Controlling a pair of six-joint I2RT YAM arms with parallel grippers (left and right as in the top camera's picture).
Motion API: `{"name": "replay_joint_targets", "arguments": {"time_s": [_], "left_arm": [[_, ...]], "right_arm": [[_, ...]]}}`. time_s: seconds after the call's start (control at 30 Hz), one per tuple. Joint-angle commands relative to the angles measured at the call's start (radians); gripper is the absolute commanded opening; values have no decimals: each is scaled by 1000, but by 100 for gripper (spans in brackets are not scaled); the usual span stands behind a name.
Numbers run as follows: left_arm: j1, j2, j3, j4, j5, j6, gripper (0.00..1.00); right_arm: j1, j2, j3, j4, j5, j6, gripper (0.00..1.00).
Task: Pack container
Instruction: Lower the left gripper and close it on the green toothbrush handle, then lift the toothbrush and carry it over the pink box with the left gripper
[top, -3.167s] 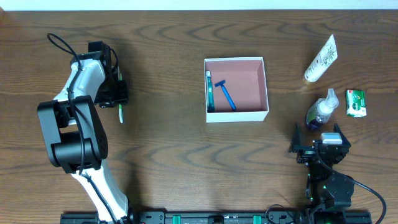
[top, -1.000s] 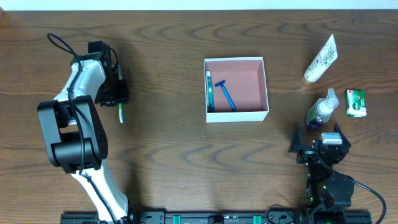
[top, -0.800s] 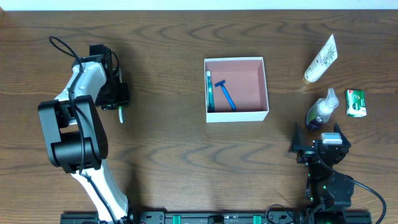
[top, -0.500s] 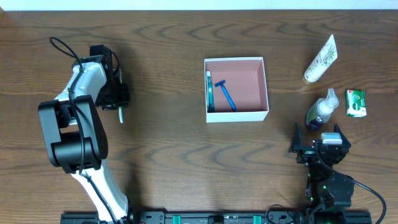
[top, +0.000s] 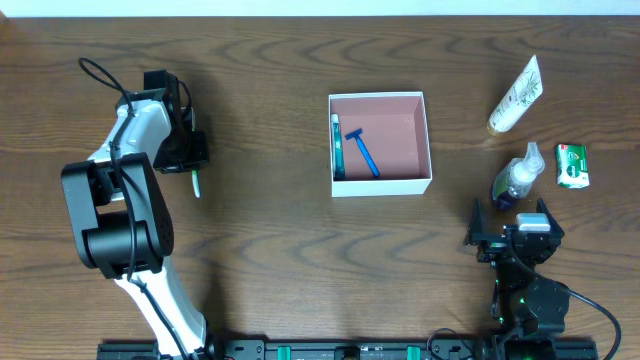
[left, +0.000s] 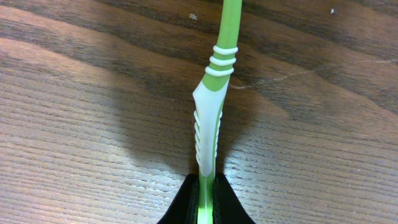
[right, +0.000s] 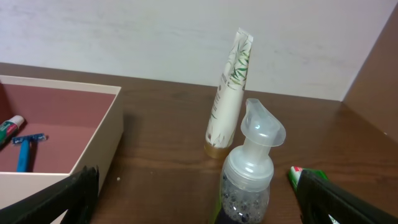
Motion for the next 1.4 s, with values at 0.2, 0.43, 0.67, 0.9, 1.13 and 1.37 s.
{"name": "replay_joint_targets", "arguments": {"time_s": [0.2,0.43,0.67,0.9,1.13,1.37], "left_arm": [[5,10,23,-2,2,6,6],[-2,-82,130,-37,32,-10,6],[-113,-240,263,-44,104,-124,6],[-428,-313,305,54,96,-264,6],[-654,-248,304,96,-36,-430,6],[-739,-132,304,93,-32,-506,6]], "right_arm": [[7,-6,-2,-4,-3,-13,99],[7,-6,-2,-4,-3,-13,99],[7,-6,-2,-4,-3,-13,99],[7,-6,-2,-4,-3,-13,99],[7,-6,-2,-4,-4,-13,99],[7,-6,-2,-4,-4,-13,99]]}}
